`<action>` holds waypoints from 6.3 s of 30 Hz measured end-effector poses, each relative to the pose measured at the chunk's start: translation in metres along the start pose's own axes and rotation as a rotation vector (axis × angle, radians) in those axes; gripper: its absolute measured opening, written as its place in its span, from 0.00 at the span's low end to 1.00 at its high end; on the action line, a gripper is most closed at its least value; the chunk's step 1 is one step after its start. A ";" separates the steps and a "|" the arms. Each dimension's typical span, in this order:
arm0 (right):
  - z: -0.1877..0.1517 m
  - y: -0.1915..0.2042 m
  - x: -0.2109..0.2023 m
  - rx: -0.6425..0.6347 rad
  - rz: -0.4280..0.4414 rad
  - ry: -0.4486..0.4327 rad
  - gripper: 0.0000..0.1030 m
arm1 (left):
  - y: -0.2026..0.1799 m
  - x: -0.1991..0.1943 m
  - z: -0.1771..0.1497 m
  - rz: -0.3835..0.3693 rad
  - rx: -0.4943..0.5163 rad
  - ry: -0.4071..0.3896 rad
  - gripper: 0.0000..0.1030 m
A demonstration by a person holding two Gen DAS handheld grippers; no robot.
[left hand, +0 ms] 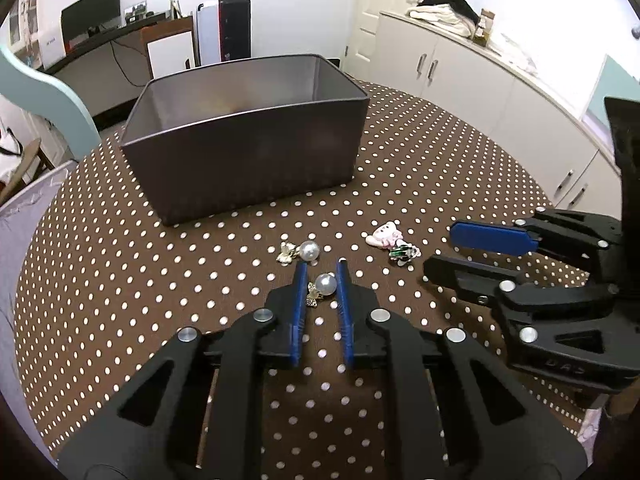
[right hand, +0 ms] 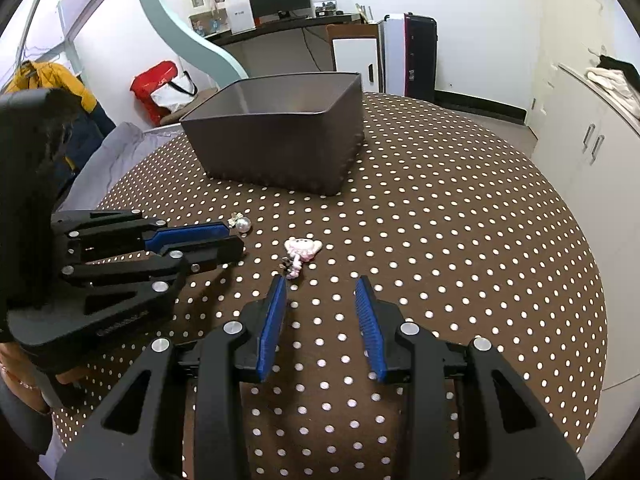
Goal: Organize jewelry
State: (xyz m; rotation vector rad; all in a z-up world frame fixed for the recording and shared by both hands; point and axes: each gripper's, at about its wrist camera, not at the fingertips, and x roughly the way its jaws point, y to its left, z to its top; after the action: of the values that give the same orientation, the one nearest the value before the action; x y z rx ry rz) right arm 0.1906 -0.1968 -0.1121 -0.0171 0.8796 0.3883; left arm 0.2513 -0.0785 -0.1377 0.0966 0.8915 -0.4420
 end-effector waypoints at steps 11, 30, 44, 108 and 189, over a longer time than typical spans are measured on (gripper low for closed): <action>0.012 0.022 0.024 -0.088 -0.073 0.043 0.28 | 0.019 -0.027 -0.001 0.005 -0.018 -0.050 0.14; 0.069 0.023 -0.027 -0.087 -0.003 -0.118 0.11 | 0.050 -0.066 0.049 -0.092 -0.050 -0.163 0.14; 0.116 0.029 0.012 -0.072 -0.014 -0.134 0.11 | 0.060 -0.022 0.100 0.008 -0.053 -0.118 0.14; 0.036 0.065 0.036 -0.136 -0.038 0.027 0.27 | 0.097 -0.075 0.005 0.144 -0.179 -0.164 0.60; 0.073 0.047 -0.099 -0.019 -0.096 -0.384 0.55 | 0.044 -0.124 0.034 0.244 -0.054 -0.265 0.42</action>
State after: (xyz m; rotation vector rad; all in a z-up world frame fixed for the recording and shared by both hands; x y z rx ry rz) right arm 0.1726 -0.1730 0.0157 -0.0016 0.4936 0.2967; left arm 0.2269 -0.0062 -0.0256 0.0936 0.6211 -0.1963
